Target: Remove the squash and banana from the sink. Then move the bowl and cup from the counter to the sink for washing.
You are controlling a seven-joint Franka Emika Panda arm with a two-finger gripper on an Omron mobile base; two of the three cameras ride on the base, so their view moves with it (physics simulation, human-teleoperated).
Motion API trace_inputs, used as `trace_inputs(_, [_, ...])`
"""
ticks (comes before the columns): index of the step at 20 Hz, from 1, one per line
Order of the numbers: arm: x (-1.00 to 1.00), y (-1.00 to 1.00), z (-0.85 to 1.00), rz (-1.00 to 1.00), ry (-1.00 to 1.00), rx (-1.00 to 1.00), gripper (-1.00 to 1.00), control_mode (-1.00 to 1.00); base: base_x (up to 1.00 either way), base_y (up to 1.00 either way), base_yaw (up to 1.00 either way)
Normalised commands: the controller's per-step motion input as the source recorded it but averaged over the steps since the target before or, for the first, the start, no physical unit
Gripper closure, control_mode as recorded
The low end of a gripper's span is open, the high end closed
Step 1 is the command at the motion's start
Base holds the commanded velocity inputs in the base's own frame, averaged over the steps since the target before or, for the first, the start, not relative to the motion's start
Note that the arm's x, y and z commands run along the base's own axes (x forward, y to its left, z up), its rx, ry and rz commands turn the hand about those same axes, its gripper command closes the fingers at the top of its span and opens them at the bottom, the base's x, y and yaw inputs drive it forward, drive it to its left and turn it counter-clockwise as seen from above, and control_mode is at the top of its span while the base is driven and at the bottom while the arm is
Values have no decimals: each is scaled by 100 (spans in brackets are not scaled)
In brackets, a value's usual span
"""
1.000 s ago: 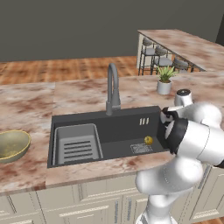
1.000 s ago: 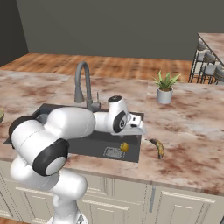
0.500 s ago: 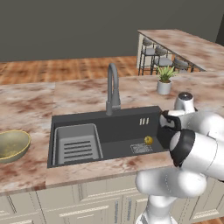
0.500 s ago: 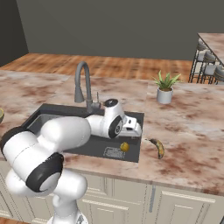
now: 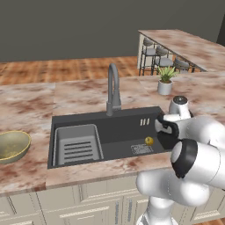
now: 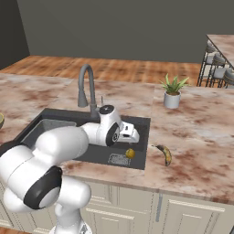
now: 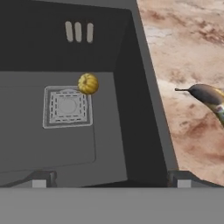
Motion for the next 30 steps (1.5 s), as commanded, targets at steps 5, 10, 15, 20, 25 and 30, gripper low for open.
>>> trace_inputs(5, [15,29,0,0,0,1,-100,-100,0,0,0])
trace_inputs(10, [21,14,0,0,3,3,-100,-100,0,0,0])
trace_inputs(15, [14,17,0,0,1,8,-100,-100,0,0,0])
trace_inputs(20, [12,7,0,0,0,6,-100,-100,0,0,0])
trace_inputs(25, [13,6,-1,0,0,6,-100,-100,0,0,0])
trace_inputs(30, [18,6,-1,0,0,2,-100,-100,0,0,0])
